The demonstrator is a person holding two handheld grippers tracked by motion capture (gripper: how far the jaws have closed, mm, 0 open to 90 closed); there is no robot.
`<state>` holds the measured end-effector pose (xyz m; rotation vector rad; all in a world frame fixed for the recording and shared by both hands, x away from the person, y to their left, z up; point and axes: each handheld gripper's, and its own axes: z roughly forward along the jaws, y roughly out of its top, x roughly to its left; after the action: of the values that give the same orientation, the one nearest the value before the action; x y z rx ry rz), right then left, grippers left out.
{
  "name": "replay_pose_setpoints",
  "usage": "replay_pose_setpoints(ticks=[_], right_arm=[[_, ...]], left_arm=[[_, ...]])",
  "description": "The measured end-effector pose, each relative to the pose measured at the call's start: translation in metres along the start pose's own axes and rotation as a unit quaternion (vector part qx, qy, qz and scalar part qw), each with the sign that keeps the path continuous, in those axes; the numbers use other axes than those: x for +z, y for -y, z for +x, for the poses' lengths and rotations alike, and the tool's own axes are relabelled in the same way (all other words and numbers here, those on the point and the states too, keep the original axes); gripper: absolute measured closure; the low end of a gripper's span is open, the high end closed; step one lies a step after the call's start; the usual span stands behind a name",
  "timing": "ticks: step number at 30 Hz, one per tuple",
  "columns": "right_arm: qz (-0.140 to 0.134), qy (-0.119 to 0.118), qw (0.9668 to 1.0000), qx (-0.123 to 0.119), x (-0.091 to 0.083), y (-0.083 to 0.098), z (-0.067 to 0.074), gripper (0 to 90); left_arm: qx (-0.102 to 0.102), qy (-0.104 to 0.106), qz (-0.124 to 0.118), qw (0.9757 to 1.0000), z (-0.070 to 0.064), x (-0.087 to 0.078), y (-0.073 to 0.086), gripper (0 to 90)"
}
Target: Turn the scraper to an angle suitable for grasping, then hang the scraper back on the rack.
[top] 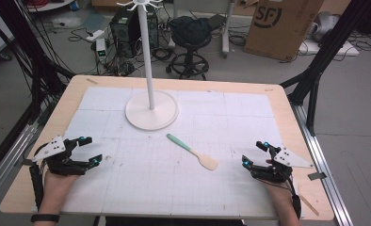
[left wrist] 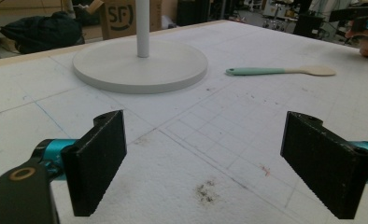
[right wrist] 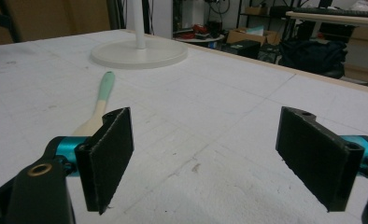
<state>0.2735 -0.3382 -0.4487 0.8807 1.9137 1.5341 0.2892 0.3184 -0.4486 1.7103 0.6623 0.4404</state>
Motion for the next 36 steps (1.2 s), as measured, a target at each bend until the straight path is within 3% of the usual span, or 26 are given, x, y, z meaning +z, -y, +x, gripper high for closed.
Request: replay_pose_setpoints(ticks=[4, 9, 15, 24, 36], right_arm=[[-0.002, 0.004, 1.0000, 0.006, 0.0002, 0.0000, -0.0012, 18.6], [-0.003, 0.015, 0.9998, 0.016, -0.0001, 0.0000, -0.0032, 18.6], [-0.001, 0.011, 0.9996, 0.027, -0.0001, 0.0000, -0.0042, 18.5], [-0.002, 0.011, 0.9998, 0.018, 0.0001, 0.0000, -0.0041, 18.5], [0.012, 0.006, 0.9996, 0.023, 0.0082, -0.0092, 0.0021, 18.5]], left_arm=[[0.006, 0.000, 0.002, 1.0000, -0.0013, 0.0004, -0.0002, 17.3], [-0.001, 0.001, -0.006, 1.0000, -0.0002, -0.0009, 0.0002, 16.7], [-0.003, 0.002, -0.010, 0.9999, 0.0006, -0.0022, 0.0003, 14.3], [0.000, 0.011, -0.011, 0.9999, -0.0010, -0.0016, -0.0002, 14.2], [-0.001, 0.004, -0.012, 0.9999, -0.0006, -0.0011, -0.0002, 11.4]])
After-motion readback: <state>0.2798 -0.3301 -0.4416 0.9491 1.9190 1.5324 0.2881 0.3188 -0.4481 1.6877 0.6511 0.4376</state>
